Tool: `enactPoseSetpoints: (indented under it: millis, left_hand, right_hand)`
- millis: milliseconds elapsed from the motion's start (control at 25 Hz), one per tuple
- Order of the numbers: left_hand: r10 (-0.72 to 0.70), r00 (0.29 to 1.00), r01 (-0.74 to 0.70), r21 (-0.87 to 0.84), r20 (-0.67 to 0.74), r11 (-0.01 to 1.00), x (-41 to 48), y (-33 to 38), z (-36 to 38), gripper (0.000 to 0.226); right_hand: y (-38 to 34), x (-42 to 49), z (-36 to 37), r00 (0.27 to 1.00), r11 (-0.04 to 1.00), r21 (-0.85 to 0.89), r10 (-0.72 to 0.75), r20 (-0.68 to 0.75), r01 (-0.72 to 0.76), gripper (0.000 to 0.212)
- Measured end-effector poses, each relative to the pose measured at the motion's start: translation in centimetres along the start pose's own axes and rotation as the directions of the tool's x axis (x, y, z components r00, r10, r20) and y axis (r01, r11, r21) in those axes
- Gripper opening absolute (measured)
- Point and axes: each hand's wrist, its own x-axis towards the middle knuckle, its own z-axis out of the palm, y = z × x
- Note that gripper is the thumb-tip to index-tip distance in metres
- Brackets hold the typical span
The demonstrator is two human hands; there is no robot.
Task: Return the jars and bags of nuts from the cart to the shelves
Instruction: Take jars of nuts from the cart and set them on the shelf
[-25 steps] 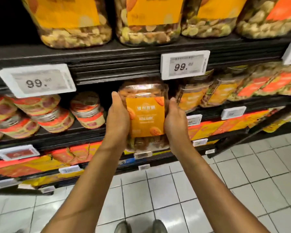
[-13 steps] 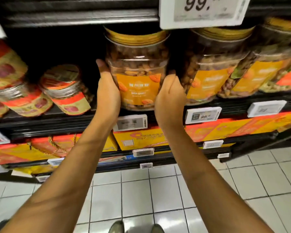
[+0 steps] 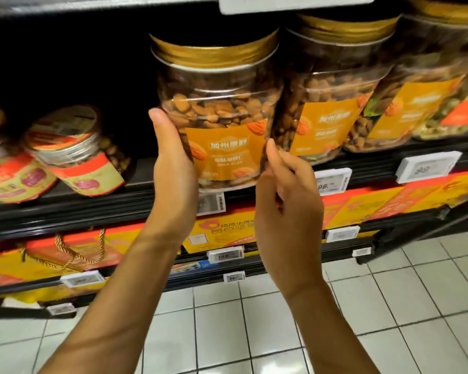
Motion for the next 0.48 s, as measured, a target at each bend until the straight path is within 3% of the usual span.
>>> enactPoseSetpoints:
  millis: [200, 320, 400, 480]
  left_hand:
    - [-0.064, 0.990, 0.070, 0.039, -0.123, 0.997, 1.4, -0.3, 0.4, 0.066]
    - [-0.063, 0.986, 0.074, 0.068, -0.157, 0.995, 2.2, -0.6, 0.0, 0.049]
    - [-0.056, 0.988, 0.070, 0.092, -0.145, 0.993, 2.3, 0.0, 0.1, 0.052]
    - [-0.041, 0.993, 0.067, 0.228, -0.114, 0.971, 1.8, 1.2, 0.0, 0.055]
  right_hand:
    - [-0.2, 2.2, -0.7, 0.986, 0.993, 0.041, 0.107, 0.124, -0.113, 0.040]
    - [0.1, 2.6, -0.5, 0.989, 0.990, 0.084, 0.100, 0.111, -0.110, 0.039]
    - [0.3, 2.5, -0.6, 0.986, 0.986, 0.115, 0.103, 0.132, -0.118, 0.039]
    - [-0.2, 2.9, -1.1, 0.972, 0.982, 0.110, 0.132, 0.192, -0.155, 0.038]
